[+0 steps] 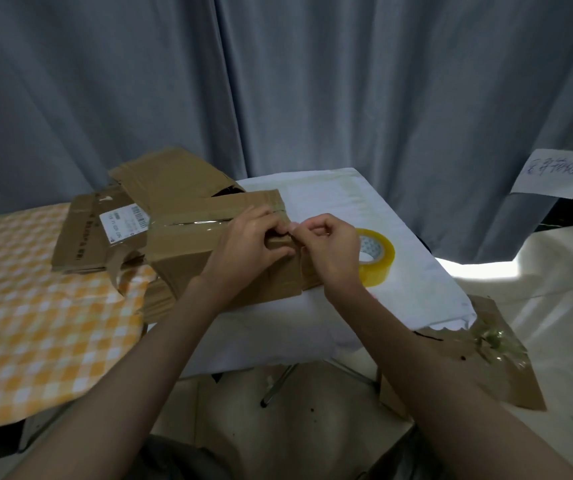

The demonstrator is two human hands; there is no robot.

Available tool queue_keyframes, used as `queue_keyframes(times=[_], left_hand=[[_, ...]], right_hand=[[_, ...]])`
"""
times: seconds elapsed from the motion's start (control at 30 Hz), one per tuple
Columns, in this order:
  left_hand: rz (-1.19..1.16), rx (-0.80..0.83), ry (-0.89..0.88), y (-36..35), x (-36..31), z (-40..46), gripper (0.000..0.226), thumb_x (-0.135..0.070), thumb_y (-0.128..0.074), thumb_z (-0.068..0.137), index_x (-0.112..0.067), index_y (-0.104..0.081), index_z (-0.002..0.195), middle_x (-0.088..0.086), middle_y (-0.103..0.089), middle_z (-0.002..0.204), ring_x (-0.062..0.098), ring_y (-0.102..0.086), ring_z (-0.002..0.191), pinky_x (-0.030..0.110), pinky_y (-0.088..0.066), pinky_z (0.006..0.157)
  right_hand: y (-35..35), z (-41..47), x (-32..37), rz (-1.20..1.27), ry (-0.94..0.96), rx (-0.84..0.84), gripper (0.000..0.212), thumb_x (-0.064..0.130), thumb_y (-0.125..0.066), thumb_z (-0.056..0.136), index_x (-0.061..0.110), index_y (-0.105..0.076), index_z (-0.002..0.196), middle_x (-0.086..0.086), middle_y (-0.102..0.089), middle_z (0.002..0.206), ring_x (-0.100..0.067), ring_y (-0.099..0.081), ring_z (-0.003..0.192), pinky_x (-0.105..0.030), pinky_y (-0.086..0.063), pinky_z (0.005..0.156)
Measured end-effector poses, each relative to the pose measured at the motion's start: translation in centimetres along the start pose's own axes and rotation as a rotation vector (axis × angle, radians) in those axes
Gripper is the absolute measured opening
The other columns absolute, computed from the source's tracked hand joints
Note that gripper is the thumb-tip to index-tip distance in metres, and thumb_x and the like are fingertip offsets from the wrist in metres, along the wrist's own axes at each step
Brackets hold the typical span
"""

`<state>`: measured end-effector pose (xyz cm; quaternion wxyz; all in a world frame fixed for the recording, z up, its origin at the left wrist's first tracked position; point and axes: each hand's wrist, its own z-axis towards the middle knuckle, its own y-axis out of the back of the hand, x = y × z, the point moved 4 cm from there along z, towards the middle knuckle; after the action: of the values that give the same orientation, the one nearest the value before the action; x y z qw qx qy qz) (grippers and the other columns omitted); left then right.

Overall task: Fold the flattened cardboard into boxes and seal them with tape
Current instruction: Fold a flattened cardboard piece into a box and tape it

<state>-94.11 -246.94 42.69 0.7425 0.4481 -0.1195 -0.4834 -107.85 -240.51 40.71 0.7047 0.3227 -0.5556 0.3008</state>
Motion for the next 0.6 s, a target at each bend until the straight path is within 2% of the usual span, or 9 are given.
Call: queue_keyframes(times=[0.13, 0.23, 0.33, 0.43, 0.53, 0.6], left_hand=[[-0.089, 0.040, -0.003, 1.0, -0.1, 0.2, 0.014, -0.022, -0.072, 0.079, -0.016, -0.071, 0.092, -0.009, -0.062, 0.090, 0.006, -0.056, 0.082, 0.026, -0.050, 0.074], [-0.118, 0.067, 0.003, 1.5, 0.4, 1.6, 0.015, -0.014, -0.063, 0.086, -0.018, -0.073, 0.097, -0.006, -0.065, 0.092, 0.005, -0.057, 0.082, 0.021, -0.047, 0.074], [-0.042, 0.180, -0.060, 1.2, 1.5, 3.4, 0.021, -0.015, -0.060, 0.094, -0.021, -0.072, 0.111, -0.007, -0.064, 0.102, 0.008, -0.054, 0.091, 0.020, -0.043, 0.082], [0.086, 0.377, -0.167, 0.2, 2.5, 5.0, 0.023, -0.028, -0.052, 0.100, -0.025, -0.069, 0.115, -0.008, -0.062, 0.114, 0.015, -0.050, 0.107, 0.031, -0.039, 0.096], [0.139, 0.517, -0.180, -0.4, 3.7, 6.2, 0.034, -0.047, -0.038, 0.099, -0.031, -0.064, 0.113, -0.012, -0.055, 0.116, 0.013, -0.047, 0.110, 0.039, -0.041, 0.099], [0.159, 0.574, -0.184, -0.8, 4.3, 6.7, 0.038, -0.053, -0.033, 0.097, -0.032, -0.060, 0.114, -0.011, -0.053, 0.116, 0.013, -0.047, 0.109, 0.040, -0.042, 0.100]], right_hand=[[-0.4, -0.1, -0.7, 0.112, -0.190, -0.026, 0.010, 0.016, -0.079, 0.082, 0.008, -0.074, 0.086, -0.002, -0.072, 0.074, -0.005, -0.062, 0.058, -0.017, -0.053, 0.060], [-0.9, -0.2, -1.0, 0.225, -0.334, -0.006, 0.003, 0.009, -0.075, 0.084, 0.010, -0.074, 0.086, -0.006, -0.074, 0.084, -0.012, -0.063, 0.068, -0.022, -0.056, 0.068], [-1.1, -0.1, -0.7, 0.388, -0.482, 0.027, 0.010, 0.000, -0.070, 0.087, 0.010, -0.070, 0.090, -0.010, -0.071, 0.093, -0.015, -0.064, 0.076, -0.021, -0.057, 0.066], [-1.0, -0.2, -0.6, 0.509, -0.590, 0.043, 0.010, -0.004, -0.066, 0.087, 0.004, -0.070, 0.089, -0.006, -0.066, 0.079, -0.010, -0.060, 0.066, -0.018, -0.057, 0.063], [-1.1, -0.3, -1.0, 0.504, -0.593, 0.055, 0.004, -0.001, -0.069, 0.086, 0.000, -0.072, 0.087, -0.005, -0.062, 0.069, -0.007, -0.057, 0.058, -0.017, -0.057, 0.060], [-1.3, -0.1, -1.3, 0.464, -0.556, 0.057, 0.010, 0.001, -0.071, 0.086, -0.004, -0.073, 0.094, -0.004, -0.061, 0.065, -0.007, -0.057, 0.056, -0.016, -0.056, 0.059]])
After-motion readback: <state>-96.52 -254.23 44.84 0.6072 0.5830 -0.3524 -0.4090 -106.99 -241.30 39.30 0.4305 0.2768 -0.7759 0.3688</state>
